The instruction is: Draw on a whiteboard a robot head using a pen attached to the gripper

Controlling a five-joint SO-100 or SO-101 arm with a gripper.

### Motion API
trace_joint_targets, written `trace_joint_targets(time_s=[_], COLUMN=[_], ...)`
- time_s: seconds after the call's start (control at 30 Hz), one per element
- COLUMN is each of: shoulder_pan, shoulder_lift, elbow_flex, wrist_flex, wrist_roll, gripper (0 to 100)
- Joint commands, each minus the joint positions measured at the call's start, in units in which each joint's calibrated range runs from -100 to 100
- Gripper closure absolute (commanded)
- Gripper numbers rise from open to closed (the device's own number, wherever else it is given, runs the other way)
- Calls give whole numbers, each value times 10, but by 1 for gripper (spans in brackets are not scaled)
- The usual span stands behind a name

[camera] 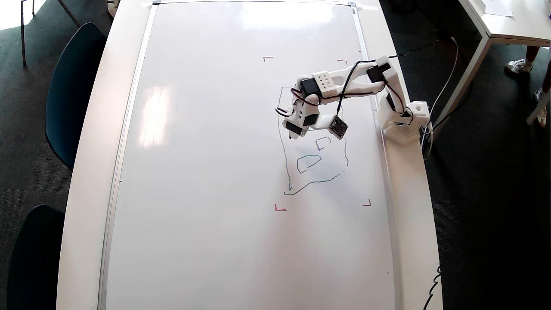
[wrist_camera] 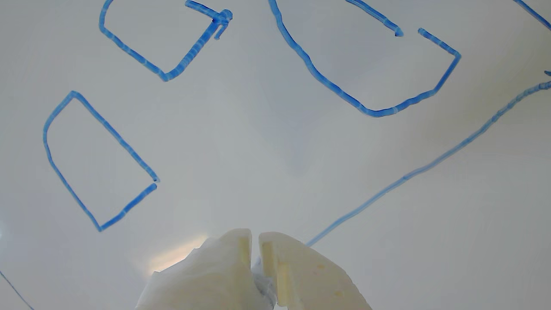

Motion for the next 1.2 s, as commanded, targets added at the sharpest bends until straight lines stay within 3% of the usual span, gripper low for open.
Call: trace_joint_targets(time_s=[0.0, 0.8, 1.17], shoulder_pan=[5, -1, 11], shoulder_lift=[16, 119, 147], elbow_flex=[-41, -101, -101], wrist_flex=[1, -30, -126], wrist_roll=[3, 6, 3], gripper=[99, 99, 99])
